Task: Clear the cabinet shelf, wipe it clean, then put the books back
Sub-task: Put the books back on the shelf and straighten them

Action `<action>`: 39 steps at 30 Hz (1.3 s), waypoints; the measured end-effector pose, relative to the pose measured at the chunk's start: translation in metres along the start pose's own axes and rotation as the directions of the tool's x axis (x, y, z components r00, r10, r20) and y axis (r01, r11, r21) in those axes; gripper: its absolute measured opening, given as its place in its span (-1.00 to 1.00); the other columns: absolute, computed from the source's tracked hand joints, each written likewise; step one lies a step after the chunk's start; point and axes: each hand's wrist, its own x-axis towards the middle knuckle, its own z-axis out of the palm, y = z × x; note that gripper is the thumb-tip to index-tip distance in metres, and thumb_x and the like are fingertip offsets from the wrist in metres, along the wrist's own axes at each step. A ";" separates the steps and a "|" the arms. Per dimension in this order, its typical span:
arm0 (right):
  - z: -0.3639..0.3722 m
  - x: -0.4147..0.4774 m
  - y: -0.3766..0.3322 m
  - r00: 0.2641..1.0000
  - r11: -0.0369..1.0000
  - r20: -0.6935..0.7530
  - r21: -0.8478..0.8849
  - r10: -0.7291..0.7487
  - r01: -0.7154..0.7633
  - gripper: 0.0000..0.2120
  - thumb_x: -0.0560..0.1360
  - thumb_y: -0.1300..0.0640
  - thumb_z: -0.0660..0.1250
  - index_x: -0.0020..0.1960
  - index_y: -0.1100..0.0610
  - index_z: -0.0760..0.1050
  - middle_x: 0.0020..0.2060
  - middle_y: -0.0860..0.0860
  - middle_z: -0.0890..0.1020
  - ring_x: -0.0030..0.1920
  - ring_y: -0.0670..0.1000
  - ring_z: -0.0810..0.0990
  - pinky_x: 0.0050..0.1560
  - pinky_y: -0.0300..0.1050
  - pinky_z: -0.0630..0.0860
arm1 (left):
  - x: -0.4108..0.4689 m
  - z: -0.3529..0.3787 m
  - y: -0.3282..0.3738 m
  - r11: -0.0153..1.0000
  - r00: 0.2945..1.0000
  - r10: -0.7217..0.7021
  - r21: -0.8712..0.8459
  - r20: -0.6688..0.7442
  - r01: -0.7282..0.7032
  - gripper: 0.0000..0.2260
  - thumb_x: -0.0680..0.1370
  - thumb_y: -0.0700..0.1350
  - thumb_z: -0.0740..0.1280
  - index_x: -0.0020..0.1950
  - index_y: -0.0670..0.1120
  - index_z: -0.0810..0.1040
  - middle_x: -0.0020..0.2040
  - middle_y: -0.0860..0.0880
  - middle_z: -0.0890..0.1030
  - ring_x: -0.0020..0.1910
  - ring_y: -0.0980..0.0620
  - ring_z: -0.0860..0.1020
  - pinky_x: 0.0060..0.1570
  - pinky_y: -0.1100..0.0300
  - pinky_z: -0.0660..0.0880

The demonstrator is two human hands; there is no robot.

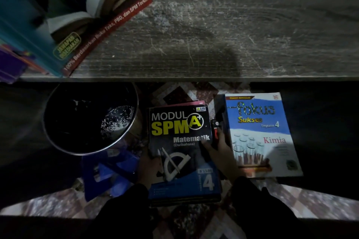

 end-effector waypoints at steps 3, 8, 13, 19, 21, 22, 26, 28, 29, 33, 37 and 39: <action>0.007 0.007 0.006 0.993 0.985 0.103 0.161 0.052 -0.069 -0.22 0.42 -0.01 0.46 0.48 0.03 0.09 0.15 0.00 0.61 0.11 0.02 0.61 0.18 0.15 0.53 | 0.001 0.004 0.001 0.992 1.000 -0.015 -0.122 0.019 0.017 -0.56 0.55 -0.32 0.28 0.35 0.03 0.34 -0.01 -0.11 0.59 -0.02 -0.18 0.57 -0.11 0.03 0.50; 0.020 0.008 0.022 0.974 0.960 0.212 0.246 0.077 -0.130 0.13 0.28 0.13 0.59 0.54 0.00 -0.16 0.28 0.08 0.51 0.15 -0.02 0.58 0.06 -0.10 0.60 | 0.006 0.002 0.001 0.977 0.993 -0.090 -0.185 0.079 0.104 -0.40 0.50 -0.24 0.41 0.47 -0.01 0.24 0.25 -0.10 0.54 0.06 -0.24 0.57 -0.25 0.09 0.51; 0.029 0.008 0.058 0.968 0.945 0.232 0.283 0.098 -0.164 0.39 0.03 -0.16 0.67 0.54 0.00 -0.20 0.32 0.24 0.45 0.26 0.28 0.48 0.12 0.23 0.54 | 0.003 0.001 0.009 0.936 0.944 -0.283 -0.163 0.170 0.311 -0.74 0.50 -0.11 0.42 0.16 -0.15 0.55 0.16 -0.20 0.60 -0.09 -0.18 0.56 -0.21 0.15 0.45; 0.014 -0.006 0.034 0.987 0.989 0.149 0.123 0.065 -0.084 0.15 0.27 0.22 0.57 0.54 -0.13 -0.17 0.12 -0.13 0.53 0.23 0.14 0.52 0.14 0.27 0.52 | 0.025 0.007 -0.017 0.947 0.950 -0.273 -0.133 0.153 0.294 -0.27 0.19 0.12 0.58 0.30 -0.09 0.51 0.13 -0.11 0.63 0.04 -0.15 0.61 0.06 -0.07 0.57; 0.008 -0.009 0.018 0.988 0.991 0.136 0.101 0.071 -0.085 0.10 0.31 0.25 0.54 0.54 -0.11 -0.15 0.11 -0.10 0.56 0.19 0.11 0.55 0.15 0.23 0.52 | 0.006 0.000 0.005 0.943 0.942 -0.276 -0.137 0.189 0.303 -0.58 0.34 0.01 0.55 0.13 -0.12 0.62 0.06 -0.14 0.67 0.00 -0.15 0.62 0.09 -0.08 0.56; 0.004 -0.011 0.011 0.987 0.991 0.140 0.102 0.077 -0.092 0.04 0.33 0.21 0.55 0.53 -0.08 -0.10 0.11 -0.09 0.57 0.18 0.08 0.54 0.19 0.18 0.51 | -0.003 -0.002 0.015 0.940 0.936 -0.275 -0.142 0.221 0.310 -0.65 0.37 -0.01 0.54 0.09 -0.12 0.63 0.03 -0.15 0.68 0.00 -0.16 0.62 0.10 -0.09 0.55; -0.015 -0.024 -0.015 0.973 0.993 0.216 0.064 0.086 -0.102 -0.09 0.24 -0.18 0.49 0.47 0.06 0.20 0.15 0.00 0.60 0.14 0.07 0.57 0.24 0.05 0.46 | -0.011 -0.006 0.033 0.960 0.958 -0.180 -0.171 0.223 0.220 -0.59 0.46 -0.10 0.47 0.24 -0.06 0.42 0.10 -0.10 0.60 0.08 -0.12 0.57 0.14 -0.05 0.52; -0.023 -0.022 -0.023 0.956 0.989 0.288 0.115 0.058 -0.094 0.05 0.28 -0.12 0.52 0.55 0.03 -0.03 0.16 -0.14 0.58 0.16 -0.03 0.56 0.28 0.03 0.45 | -0.018 -0.012 0.044 0.983 0.964 -0.093 -0.131 0.251 0.129 -0.67 0.51 -0.11 0.42 0.20 0.02 0.39 0.05 0.02 0.57 0.03 -0.02 0.54 0.08 0.11 0.50; -0.028 -0.016 -0.024 0.945 0.987 0.325 0.132 0.048 -0.096 0.06 0.34 0.01 0.54 0.52 -0.17 -0.19 0.15 -0.23 0.55 0.17 -0.10 0.54 0.29 -0.02 0.43 | -0.022 -0.015 0.050 0.990 0.966 -0.046 -0.121 0.255 0.078 -0.62 0.50 -0.11 0.42 0.26 0.05 0.38 0.07 0.05 0.57 0.04 0.01 0.54 0.08 0.15 0.49; -0.049 -0.006 -0.058 0.892 0.977 0.428 0.081 0.145 -0.197 -0.04 0.33 0.09 0.57 0.48 -0.30 0.04 0.43 -0.10 0.34 0.40 0.03 0.36 0.36 -0.04 0.31 | -0.036 -0.029 0.073 0.995 0.954 0.059 -0.093 0.294 -0.033 -0.47 0.49 -0.21 0.42 0.39 0.07 0.32 0.15 0.01 0.59 0.02 0.03 0.60 -0.04 0.21 0.58; -0.071 -0.023 -0.101 0.872 0.968 0.420 -0.082 0.250 -0.238 -0.32 0.42 0.05 0.48 0.46 -0.02 0.27 0.46 -0.04 0.26 0.44 0.07 0.27 0.16 -0.19 0.27 | -0.061 -0.037 0.100 0.999 0.939 0.040 -0.033 0.340 -0.030 -0.47 0.51 -0.24 0.40 0.41 0.00 0.30 0.09 0.01 0.60 -0.05 0.09 0.58 -0.21 0.32 0.55; -0.081 -0.044 -0.116 0.861 0.962 0.433 -0.182 0.266 -0.206 -0.17 0.26 -0.19 0.54 0.44 -0.04 0.31 0.39 -0.14 0.29 0.44 0.05 0.27 0.25 -0.17 0.27 | -0.077 -0.039 0.111 1.000 0.937 0.006 -0.001 0.350 -0.006 -0.47 0.48 -0.24 0.43 0.39 -0.06 0.32 0.06 -0.04 0.60 -0.06 0.04 0.57 -0.21 0.29 0.52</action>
